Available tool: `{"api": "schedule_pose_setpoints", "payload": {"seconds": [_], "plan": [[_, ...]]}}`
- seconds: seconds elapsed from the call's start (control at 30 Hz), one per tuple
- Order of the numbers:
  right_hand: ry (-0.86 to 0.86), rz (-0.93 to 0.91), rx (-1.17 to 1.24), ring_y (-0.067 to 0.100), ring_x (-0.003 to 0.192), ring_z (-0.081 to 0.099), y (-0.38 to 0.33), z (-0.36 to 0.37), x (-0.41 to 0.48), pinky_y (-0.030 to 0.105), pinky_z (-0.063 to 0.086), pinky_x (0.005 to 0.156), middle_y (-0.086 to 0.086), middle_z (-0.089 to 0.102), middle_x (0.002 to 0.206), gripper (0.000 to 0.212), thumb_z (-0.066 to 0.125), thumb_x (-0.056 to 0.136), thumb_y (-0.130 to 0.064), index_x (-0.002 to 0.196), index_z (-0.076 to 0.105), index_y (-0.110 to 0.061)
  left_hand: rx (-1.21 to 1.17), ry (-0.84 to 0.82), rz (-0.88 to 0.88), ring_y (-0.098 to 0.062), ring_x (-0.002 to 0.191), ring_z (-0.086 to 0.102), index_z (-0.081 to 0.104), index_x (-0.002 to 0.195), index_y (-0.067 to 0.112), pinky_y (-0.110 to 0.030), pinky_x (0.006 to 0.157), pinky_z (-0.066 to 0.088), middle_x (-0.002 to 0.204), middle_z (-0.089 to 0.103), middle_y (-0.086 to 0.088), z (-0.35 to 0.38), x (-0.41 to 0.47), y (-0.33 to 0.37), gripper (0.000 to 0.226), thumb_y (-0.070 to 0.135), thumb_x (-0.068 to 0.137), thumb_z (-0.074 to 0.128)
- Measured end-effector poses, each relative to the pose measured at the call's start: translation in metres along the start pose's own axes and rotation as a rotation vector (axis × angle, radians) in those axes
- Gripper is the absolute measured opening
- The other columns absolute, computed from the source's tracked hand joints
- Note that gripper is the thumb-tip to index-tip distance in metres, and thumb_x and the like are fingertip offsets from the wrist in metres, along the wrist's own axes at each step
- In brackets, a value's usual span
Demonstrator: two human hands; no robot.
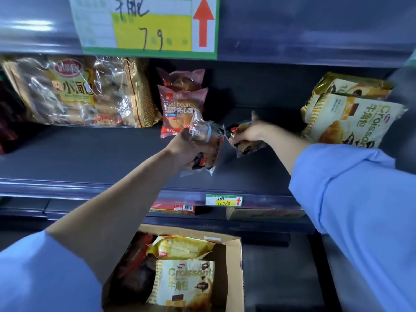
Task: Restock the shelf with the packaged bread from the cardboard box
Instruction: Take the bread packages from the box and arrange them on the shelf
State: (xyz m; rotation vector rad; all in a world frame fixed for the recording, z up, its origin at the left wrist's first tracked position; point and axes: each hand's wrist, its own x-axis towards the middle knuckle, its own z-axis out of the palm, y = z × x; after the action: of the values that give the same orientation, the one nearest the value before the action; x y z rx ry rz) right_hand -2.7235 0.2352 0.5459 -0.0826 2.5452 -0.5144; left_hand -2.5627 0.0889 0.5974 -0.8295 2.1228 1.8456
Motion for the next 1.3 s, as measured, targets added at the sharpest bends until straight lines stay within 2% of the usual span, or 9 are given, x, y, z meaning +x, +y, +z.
{"api": "schedule_pose_setpoints", "payload": {"seconds": [0.17, 0.37, 0.5, 0.63, 0.7, 0.87, 1.0, 1.1, 1.3], "plan": [[0.161, -0.042, 0.248, 0.026, 0.119, 0.053, 0.000, 0.004, 0.018, 0.033, 0.050, 0.095, 0.003, 0.048, 0.139, 0.111, 0.075, 0.035, -0.039, 0.138, 0.033, -0.040, -0.001, -0.001, 0.013, -0.034, 0.089, 0.064, 0.041, 0.107, 0.009, -0.055, 0.087, 0.054, 0.095, 0.061, -0.016, 0.005, 0.004, 0.006, 0.044, 0.005, 0.077, 0.072], [0.568, -0.104, 0.460, 0.027, 0.122, 0.049, -0.016, -0.006, 0.043, 0.041, 0.038, 0.098, 0.005, 0.052, 0.130, 0.076, 0.077, 0.067, -0.039, 0.130, 0.039, -0.018, -0.061, 0.009, 0.032, -0.032, 0.086, 0.065, 0.044, 0.121, 0.003, -0.051, 0.083, 0.054, 0.106, 0.066, -0.025, 0.004, 0.019, 0.004, 0.059, 0.006, 0.071, 0.074], [0.569, -0.103, 0.550, 0.028, 0.120, 0.051, -0.028, 0.000, 0.063, 0.039, 0.044, 0.098, 0.008, 0.056, 0.127, 0.069, 0.075, 0.073, -0.033, 0.128, 0.042, -0.007, -0.062, -0.019, 0.068, -0.020, 0.069, 0.065, 0.050, 0.109, 0.007, -0.028, 0.065, 0.054, 0.087, 0.065, -0.013, 0.001, 0.026, 0.000, 0.040, -0.001, 0.076, 0.070], [0.516, -0.143, 0.748, 0.025, 0.109, 0.056, -0.023, 0.005, 0.067, 0.016, 0.044, 0.078, 0.005, 0.054, 0.113, 0.047, 0.073, 0.077, -0.013, 0.113, 0.043, -0.008, -0.102, -0.017, 0.123, -0.006, 0.043, 0.059, 0.047, 0.085, 0.014, -0.012, 0.037, 0.043, 0.070, 0.058, -0.005, 0.001, 0.029, 0.000, 0.031, -0.012, 0.080, 0.063], [0.533, -0.186, 0.631, 0.025, 0.117, 0.049, -0.018, 0.002, 0.063, 0.027, 0.041, 0.096, 0.011, 0.045, 0.130, 0.060, 0.076, 0.073, -0.021, 0.121, 0.042, -0.011, -0.123, -0.013, 0.139, -0.002, 0.038, 0.058, 0.044, 0.096, 0.010, -0.014, 0.037, 0.045, 0.073, 0.058, -0.008, 0.005, 0.029, 0.002, 0.037, -0.015, 0.078, 0.063], [0.678, -0.168, 0.446, 0.032, 0.126, 0.045, -0.013, -0.025, 0.035, 0.036, 0.036, 0.105, 0.018, 0.049, 0.135, 0.045, 0.054, 0.091, -0.026, 0.131, 0.048, -0.005, -0.135, 0.040, 0.174, -0.023, 0.074, 0.064, 0.038, 0.099, 0.018, -0.031, 0.059, 0.053, 0.096, 0.062, -0.015, 0.019, 0.039, 0.003, 0.050, -0.008, 0.072, 0.070], [0.453, -0.212, 0.695, 0.005, 0.074, 0.066, -0.018, -0.047, 0.004, 0.021, 0.051, 0.066, 0.000, 0.066, 0.093, 0.010, 0.051, 0.095, -0.024, 0.097, 0.057, -0.017, 0.112, 0.145, 0.344, -0.005, 0.061, 0.058, 0.040, 0.117, 0.014, -0.035, 0.063, 0.050, 0.089, 0.056, -0.002, 0.034, 0.038, 0.014, 0.058, 0.003, 0.071, 0.074], [0.203, -0.188, 0.837, -0.007, 0.040, 0.058, -0.019, -0.060, -0.025, 0.012, 0.045, 0.040, -0.005, 0.058, 0.075, 0.015, 0.048, 0.098, -0.027, 0.089, 0.054, -0.016, 0.389, 0.205, 0.495, -0.024, 0.076, 0.056, 0.038, 0.120, 0.009, -0.028, 0.065, 0.040, 0.093, 0.057, -0.005, 0.042, 0.035, 0.017, 0.055, 0.019, 0.077, 0.071], [-0.312, -0.053, 0.604, 0.019, 0.077, 0.060, -0.004, -0.079, -0.057, 0.027, 0.049, 0.072, 0.010, 0.062, 0.086, 0.054, 0.043, 0.088, -0.063, 0.085, 0.058, -0.011, 0.840, 0.333, 0.798, -0.039, 0.105, 0.053, 0.046, 0.118, -0.001, -0.043, 0.086, 0.041, 0.114, 0.058, -0.022, 0.044, 0.044, 0.001, 0.055, 0.018, 0.074, 0.073]]}}
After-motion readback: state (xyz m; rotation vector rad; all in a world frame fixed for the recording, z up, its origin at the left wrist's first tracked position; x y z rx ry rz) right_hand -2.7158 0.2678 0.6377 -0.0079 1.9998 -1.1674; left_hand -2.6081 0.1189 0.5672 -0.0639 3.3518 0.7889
